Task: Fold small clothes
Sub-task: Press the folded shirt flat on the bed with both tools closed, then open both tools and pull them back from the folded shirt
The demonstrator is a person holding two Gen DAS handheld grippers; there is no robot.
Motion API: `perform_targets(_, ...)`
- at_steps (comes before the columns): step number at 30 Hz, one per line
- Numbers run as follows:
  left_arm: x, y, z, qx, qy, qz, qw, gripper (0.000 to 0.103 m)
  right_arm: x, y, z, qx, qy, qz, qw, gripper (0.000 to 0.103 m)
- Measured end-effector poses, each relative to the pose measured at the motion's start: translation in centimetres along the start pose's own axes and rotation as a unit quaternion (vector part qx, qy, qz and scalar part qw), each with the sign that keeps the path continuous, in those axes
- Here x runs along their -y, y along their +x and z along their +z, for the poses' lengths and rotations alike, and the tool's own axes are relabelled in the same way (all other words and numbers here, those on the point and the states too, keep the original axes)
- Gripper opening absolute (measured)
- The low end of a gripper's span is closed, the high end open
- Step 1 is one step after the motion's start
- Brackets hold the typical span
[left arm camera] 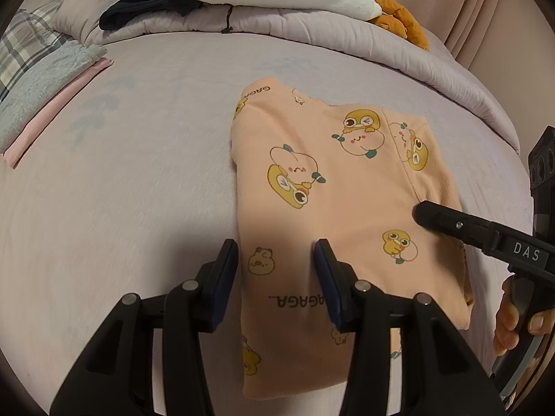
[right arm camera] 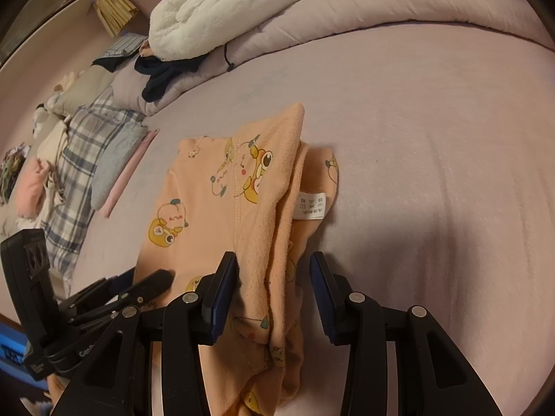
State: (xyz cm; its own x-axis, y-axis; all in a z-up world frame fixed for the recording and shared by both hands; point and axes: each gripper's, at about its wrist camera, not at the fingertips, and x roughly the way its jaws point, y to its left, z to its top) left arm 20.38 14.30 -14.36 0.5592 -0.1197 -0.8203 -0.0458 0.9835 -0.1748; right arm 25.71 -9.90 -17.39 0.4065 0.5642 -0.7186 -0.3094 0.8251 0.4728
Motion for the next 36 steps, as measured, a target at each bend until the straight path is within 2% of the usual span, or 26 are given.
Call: perform_targets(36,-0.3,-1.3,-1.8,-0.004,0.005,0.010,0.9999,0.049,0.1,-0.9,-0.9,0.002,0.001,-0.016,1.000,0.042)
